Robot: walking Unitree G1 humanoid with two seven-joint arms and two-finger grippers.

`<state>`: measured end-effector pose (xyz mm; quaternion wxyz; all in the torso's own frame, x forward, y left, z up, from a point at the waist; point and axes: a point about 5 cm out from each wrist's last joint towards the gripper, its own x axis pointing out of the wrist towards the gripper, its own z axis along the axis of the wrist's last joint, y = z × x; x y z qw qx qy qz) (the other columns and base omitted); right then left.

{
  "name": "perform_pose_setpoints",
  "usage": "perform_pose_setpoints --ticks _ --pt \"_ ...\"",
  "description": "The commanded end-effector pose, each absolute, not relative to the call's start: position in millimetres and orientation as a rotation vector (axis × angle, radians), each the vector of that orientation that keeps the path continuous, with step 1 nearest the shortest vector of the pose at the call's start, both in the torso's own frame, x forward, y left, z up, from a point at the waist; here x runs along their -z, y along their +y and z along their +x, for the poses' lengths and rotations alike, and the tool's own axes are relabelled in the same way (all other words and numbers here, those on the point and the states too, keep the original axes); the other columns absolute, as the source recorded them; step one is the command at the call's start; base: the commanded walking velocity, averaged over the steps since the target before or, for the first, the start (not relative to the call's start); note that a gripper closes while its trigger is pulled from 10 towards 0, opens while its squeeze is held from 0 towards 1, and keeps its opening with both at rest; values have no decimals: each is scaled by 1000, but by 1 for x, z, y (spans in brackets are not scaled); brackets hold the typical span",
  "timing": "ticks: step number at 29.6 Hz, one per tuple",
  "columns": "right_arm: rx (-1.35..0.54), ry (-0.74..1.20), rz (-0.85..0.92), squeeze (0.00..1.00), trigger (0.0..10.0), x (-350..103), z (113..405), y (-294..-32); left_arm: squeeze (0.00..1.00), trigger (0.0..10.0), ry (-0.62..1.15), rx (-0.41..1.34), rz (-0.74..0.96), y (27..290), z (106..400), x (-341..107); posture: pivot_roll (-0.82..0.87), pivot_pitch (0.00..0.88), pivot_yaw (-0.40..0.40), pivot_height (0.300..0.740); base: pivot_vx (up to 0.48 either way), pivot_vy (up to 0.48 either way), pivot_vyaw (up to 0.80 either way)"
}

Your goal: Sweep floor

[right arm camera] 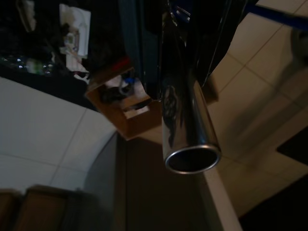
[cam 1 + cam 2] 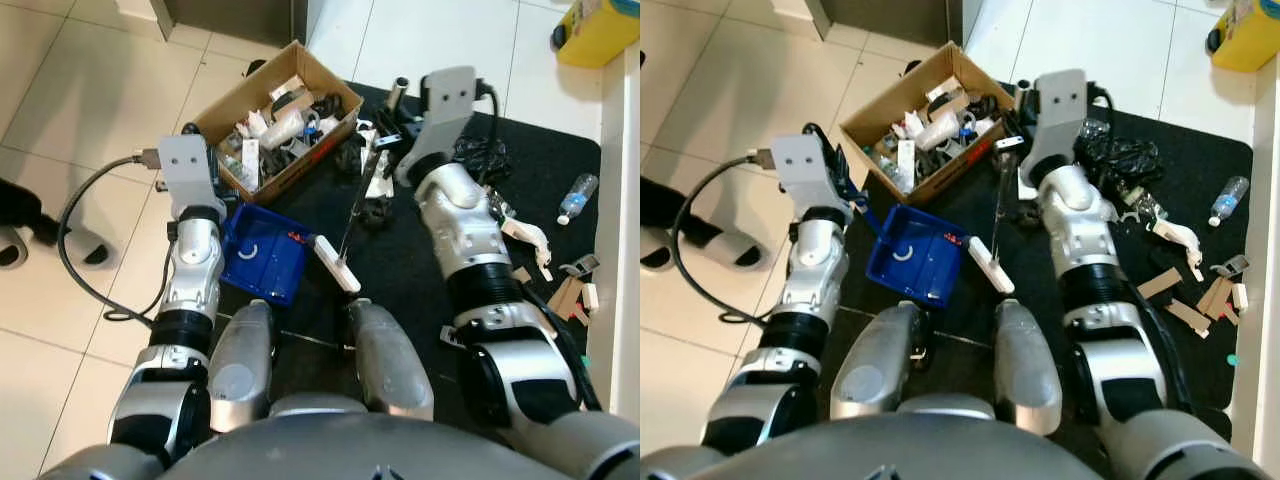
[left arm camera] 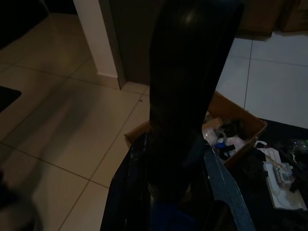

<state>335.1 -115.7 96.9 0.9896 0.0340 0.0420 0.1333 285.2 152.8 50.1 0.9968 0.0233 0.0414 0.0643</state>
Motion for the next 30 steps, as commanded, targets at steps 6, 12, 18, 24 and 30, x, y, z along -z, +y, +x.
perform_pose_setpoints --ticks 6,12,18,24,30 --pt "-267 86 47 0 10000 -93 337 -99 0 10000 104 -105 8 142 281 -46 93 120 -6 740 0 0 0" --pt "-345 72 55 0 10000 -98 336 -75 0 10000 104 -107 7 142 282 -46 92 120 -7 740 0 0 0" --pt "-411 38 127 0 10000 -106 334 -50 0 10000 106 -107 6 142 282 -46 92 119 -7 740 0 0 0" --pt "-363 -44 343 0 10000 -127 340 -55 0 10000 107 -108 7 142 282 -46 91 118 -6 740 0 0 0" --pt "-312 -129 297 0 10000 -144 345 -84 0 10000 107 -107 7 142 282 -45 93 115 -7 740 0 0 0"
